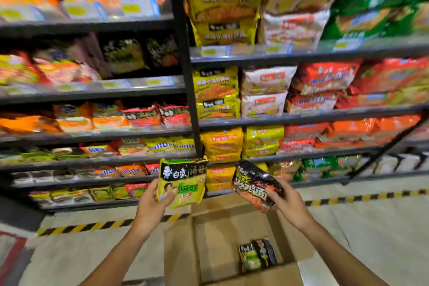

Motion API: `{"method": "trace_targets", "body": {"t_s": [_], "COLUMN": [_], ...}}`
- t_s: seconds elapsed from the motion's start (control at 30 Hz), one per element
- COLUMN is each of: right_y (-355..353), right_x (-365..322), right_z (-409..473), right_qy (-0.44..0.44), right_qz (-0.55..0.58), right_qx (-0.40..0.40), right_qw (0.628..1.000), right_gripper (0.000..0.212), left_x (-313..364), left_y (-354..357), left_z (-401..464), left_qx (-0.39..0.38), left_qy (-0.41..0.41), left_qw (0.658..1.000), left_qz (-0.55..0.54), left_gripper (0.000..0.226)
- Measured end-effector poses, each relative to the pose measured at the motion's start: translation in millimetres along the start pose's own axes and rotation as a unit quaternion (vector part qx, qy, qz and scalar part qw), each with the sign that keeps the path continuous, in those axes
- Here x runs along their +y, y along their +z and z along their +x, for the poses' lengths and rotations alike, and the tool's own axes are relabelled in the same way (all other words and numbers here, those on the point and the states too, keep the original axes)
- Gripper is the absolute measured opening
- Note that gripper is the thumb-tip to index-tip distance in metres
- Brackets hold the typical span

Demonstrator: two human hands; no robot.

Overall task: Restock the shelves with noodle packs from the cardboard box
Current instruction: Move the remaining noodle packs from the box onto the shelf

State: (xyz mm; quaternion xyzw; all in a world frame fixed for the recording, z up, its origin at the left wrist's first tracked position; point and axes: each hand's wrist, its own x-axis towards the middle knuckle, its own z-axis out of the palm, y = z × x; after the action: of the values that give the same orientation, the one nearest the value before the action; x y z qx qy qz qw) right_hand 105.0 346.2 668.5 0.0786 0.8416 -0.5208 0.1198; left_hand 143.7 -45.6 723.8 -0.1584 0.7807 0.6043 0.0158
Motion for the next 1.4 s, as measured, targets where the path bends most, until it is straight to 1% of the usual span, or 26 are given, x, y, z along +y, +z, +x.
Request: {"method": "trace_targets", "body": {"t_s": [0.03, 0.07, 0.13, 0.17, 0.23, 0.27, 0.3, 0.37, 0.4, 0.47, 0.5, 0.57, 0.6, 0.63, 0.7, 0.77, 0.83, 0.87, 0.93, 1.0, 1.03, 1.1, 1.23, 1.27, 1.37, 1.4], "right_y": [-1, -1, -2, -1, -2, -2, -2, 0, 2, 8, 11, 16, 19, 23, 31, 40, 50, 56, 67, 82, 91, 111, 151, 160, 183, 188], "right_x": [-19, -39, -68, -82, -99, -109, -118, -133, -141, -157, -165, -179, -188, -193, -203, -212, -221, -223, -234, -244, -251, -267, -295, -302, -319, -322], "right_z": [-9, -17, -31, -38, -44, -48, -51, -52, -53, -55, -56, -58, -61, -59, -60, -58, -56, -54, -53, -52, -54, -57, -61, -60, -60, -60], "right_qy": [-0.012, -0.023, -0.053, -0.070, -0.097, -0.107, -0.123, -0.140, -0.154, -0.179, -0.180, -0.205, -0.216, -0.221, -0.233, -0.233, -0.232, -0.237, -0.245, -0.238, -0.237, -0.230, -0.216, -0.201, -0.185, -0.177], "right_qz": [-0.003, 0.000, -0.006, -0.005, -0.016, -0.023, -0.025, -0.012, -0.012, -0.010, -0.012, -0.008, -0.006, -0.002, -0.007, -0.007, 0.008, 0.008, 0.002, -0.003, -0.003, -0.007, 0.001, 0.004, 0.034, 0.036], "right_qx": [-0.012, -0.022, -0.039, -0.043, -0.042, -0.045, -0.057, -0.083, -0.092, -0.109, -0.114, -0.131, -0.140, -0.150, -0.153, -0.152, -0.144, -0.145, -0.144, -0.138, -0.138, -0.125, -0.094, -0.084, -0.054, -0.042], "right_qw": [1.000, 0.999, 0.998, 0.997, 0.994, 0.993, 0.991, 0.987, 0.984, 0.978, 0.977, 0.970, 0.966, 0.964, 0.960, 0.960, 0.962, 0.961, 0.959, 0.961, 0.962, 0.965, 0.972, 0.976, 0.981, 0.983], "right_gripper": [0.078, 0.072, 0.050, 0.049, 0.070, 0.072, 0.072, 0.075, 0.077, 0.081, 0.082, 0.088, 0.092, 0.094, 0.089, 0.085, 0.086, 0.085, 0.080, 0.068, 0.061, 0.057, 0.055, 0.052, 0.034, 0.034], "left_x": [0, 13, 30, 35, 41, 44, 52, 61, 67, 76, 78, 80, 82, 84, 83, 78, 74, 73, 70, 68, 62, 53, 48, 48, 51, 55], "left_y": [-9, -13, -22, -27, -37, -42, -48, -57, -62, -73, -78, -89, -94, -99, -110, -123, -138, -146, -163, -181, -193, -216, -265, -276, -306, -312], "left_z": [-6, -18, -39, -50, -67, -76, -86, -102, -111, -126, -131, -140, -144, -146, -149, -147, -143, -140, -127, -114, -105, -89, -59, -49, -19, -10], "left_qx": [0.015, 0.024, 0.057, 0.074, 0.100, 0.114, 0.127, 0.156, 0.169, 0.192, 0.196, 0.212, 0.219, 0.222, 0.231, 0.235, 0.237, 0.237, 0.225, 0.222, 0.215, 0.198, 0.162, 0.153, 0.138, 0.135], "left_qy": [0.011, 0.024, 0.034, 0.035, 0.040, 0.044, 0.044, 0.059, 0.071, 0.077, 0.081, 0.090, 0.093, 0.093, 0.100, 0.103, 0.100, 0.099, 0.105, 0.108, 0.111, 0.111, 0.137, 0.145, 0.128, 0.129], "left_qw": [1.000, 0.999, 0.998, 0.997, 0.994, 0.992, 0.991, 0.986, 0.982, 0.978, 0.977, 0.973, 0.971, 0.970, 0.967, 0.966, 0.966, 0.966, 0.968, 0.968, 0.970, 0.973, 0.976, 0.976, 0.980, 0.981], "left_qz": [0.005, 0.005, -0.004, -0.011, -0.028, -0.026, -0.019, -0.031, -0.035, -0.025, -0.021, -0.020, -0.027, -0.031, -0.026, -0.036, -0.037, -0.036, -0.043, -0.041, -0.037, -0.029, -0.057, -0.053, -0.065, -0.058], "left_gripper": [0.087, 0.088, 0.082, 0.081, 0.088, 0.093, 0.091, 0.071, 0.067, 0.072, 0.068, 0.047, 0.043, 0.046, 0.057, 0.065, 0.083, 0.088, 0.081, 0.076, 0.081, 0.090, 0.081, 0.084, 0.090, 0.091]}}
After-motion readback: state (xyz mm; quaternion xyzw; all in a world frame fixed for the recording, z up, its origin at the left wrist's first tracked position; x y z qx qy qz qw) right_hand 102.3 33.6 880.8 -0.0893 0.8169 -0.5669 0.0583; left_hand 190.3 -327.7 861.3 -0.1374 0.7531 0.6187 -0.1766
